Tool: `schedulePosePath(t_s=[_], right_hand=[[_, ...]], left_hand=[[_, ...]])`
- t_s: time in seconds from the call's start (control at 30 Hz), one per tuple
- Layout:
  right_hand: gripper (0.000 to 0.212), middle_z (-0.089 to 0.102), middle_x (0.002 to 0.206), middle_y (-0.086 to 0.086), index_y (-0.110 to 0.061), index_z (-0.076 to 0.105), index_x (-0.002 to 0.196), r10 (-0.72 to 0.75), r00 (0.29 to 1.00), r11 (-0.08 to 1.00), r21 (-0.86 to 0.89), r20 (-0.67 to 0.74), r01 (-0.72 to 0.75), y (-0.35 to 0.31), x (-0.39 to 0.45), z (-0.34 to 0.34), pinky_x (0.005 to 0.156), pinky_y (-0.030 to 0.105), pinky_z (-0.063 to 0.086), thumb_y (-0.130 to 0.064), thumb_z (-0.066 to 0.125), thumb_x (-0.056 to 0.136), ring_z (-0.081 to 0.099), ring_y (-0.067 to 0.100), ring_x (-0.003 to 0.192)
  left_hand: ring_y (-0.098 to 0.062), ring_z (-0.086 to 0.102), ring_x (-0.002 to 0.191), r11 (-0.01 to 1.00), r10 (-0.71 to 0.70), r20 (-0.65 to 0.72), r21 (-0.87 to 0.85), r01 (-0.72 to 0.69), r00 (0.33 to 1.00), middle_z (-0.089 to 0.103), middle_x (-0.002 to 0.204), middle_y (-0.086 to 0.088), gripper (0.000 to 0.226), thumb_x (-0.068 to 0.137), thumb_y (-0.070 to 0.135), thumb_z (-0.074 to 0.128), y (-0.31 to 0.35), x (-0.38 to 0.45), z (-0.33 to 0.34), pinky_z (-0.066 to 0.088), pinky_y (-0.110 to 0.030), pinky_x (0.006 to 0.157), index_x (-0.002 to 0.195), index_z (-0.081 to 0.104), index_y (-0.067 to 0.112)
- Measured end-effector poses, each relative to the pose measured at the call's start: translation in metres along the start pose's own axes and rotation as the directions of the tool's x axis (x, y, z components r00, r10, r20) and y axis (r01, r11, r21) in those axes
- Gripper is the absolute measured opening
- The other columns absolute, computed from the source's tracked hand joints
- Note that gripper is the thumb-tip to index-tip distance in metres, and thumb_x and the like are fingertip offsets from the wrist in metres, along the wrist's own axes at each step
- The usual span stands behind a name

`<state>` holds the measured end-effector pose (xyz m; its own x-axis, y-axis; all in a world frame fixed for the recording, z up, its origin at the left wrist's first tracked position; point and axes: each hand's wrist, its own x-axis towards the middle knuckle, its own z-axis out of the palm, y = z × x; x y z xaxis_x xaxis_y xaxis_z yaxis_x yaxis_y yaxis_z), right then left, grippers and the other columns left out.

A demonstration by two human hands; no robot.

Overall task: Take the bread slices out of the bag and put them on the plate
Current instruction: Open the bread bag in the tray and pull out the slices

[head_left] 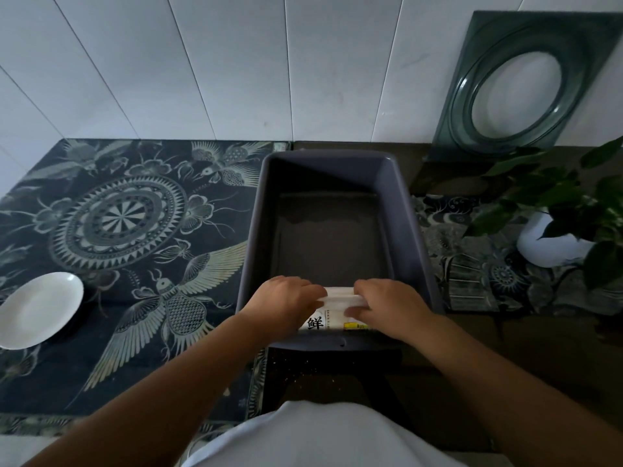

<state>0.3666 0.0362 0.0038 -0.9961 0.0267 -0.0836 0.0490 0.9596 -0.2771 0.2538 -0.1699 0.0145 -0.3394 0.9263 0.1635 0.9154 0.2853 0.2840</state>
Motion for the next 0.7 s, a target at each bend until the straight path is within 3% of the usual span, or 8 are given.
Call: schedulePosePath(t_s=[0.13, 0.23, 0.33, 0.43, 0.53, 0.7], right_hand=[[0.038, 0.061, 0.083, -0.005, -0.027, 0.053, 0.084, -0.031, 0.999, 0.996, -0.086, -0.015, 0.03, 0.001, 0.002, -0.001, 0.054, 0.031, 0.031, -0.064, 0.057, 0.081, 0.06, 0.019, 0.072], [0.033, 0.058, 0.082, -0.008, -0.03, 0.05, 0.089, -0.03, 0.999, 0.998, -0.052, 0.018, 0.031, 0.0, 0.001, -0.002, 0.052, 0.031, 0.029, -0.062, 0.056, 0.083, 0.058, 0.017, 0.071], [0.023, 0.05, 0.083, -0.016, -0.036, 0.043, 0.096, -0.052, 0.997, 0.992, 0.122, 0.05, 0.046, 0.001, -0.003, -0.007, 0.052, 0.026, 0.031, -0.051, 0.058, 0.088, 0.051, 0.01, 0.069], [0.011, 0.054, 0.083, -0.015, -0.031, 0.053, 0.094, -0.055, 0.998, 0.965, 0.256, -0.024, 0.059, 0.005, -0.009, -0.011, 0.06, 0.029, 0.042, -0.041, 0.056, 0.092, 0.054, 0.007, 0.072], [0.013, 0.058, 0.081, -0.008, -0.024, 0.061, 0.084, -0.023, 0.998, 0.93, 0.365, -0.065, 0.046, 0.006, -0.011, -0.013, 0.065, 0.027, 0.046, -0.033, 0.06, 0.093, 0.056, 0.006, 0.074], [0.014, 0.063, 0.064, -0.008, -0.026, 0.068, 0.075, 0.144, 0.988, 0.769, 0.622, 0.059, -0.149, 0.01, -0.008, -0.016, 0.054, 0.015, 0.042, -0.029, 0.07, 0.089, 0.056, 0.001, 0.059]], left_hand=[[-0.022, 0.059, 0.084, 0.996, -0.08, 0.061, 0.03, 0.079, 0.995, 0.066, 0.091, 0.0, 0.016, 0.097, 0.033, 0.047, 0.002, 0.002, 0.003, 0.043, -0.036, 0.072, 0.097, 0.057, 0.021], [-0.018, 0.057, 0.088, 0.994, -0.092, 0.117, 0.062, 0.086, 0.989, 0.063, 0.096, 0.003, 0.023, 0.096, 0.045, 0.045, 0.004, 0.004, 0.004, 0.042, -0.035, 0.076, 0.1, 0.053, 0.024], [-0.021, 0.057, 0.09, 0.997, -0.077, 0.13, 0.038, 0.073, 0.989, 0.063, 0.098, -0.001, 0.024, 0.095, 0.044, 0.051, 0.001, 0.005, 0.001, 0.043, -0.035, 0.078, 0.102, 0.055, 0.021], [-0.026, 0.058, 0.085, 0.996, -0.039, 0.076, -0.081, 0.045, 0.996, 0.063, 0.094, -0.008, 0.022, 0.097, 0.032, 0.055, -0.003, 0.004, -0.003, 0.049, -0.04, 0.072, 0.102, 0.065, 0.013], [-0.024, 0.06, 0.086, 0.98, -0.057, 0.016, -0.192, 0.059, 0.998, 0.066, 0.094, -0.007, 0.017, 0.096, 0.026, 0.061, 0.0, 0.002, -0.009, 0.051, -0.038, 0.071, 0.103, 0.069, 0.013], [-0.022, 0.063, 0.074, 0.976, -0.131, -0.055, -0.183, 0.119, 0.99, 0.069, 0.08, -0.003, 0.009, 0.089, 0.023, 0.07, 0.006, 0.002, -0.01, 0.051, -0.036, 0.061, 0.094, 0.07, 0.015]])
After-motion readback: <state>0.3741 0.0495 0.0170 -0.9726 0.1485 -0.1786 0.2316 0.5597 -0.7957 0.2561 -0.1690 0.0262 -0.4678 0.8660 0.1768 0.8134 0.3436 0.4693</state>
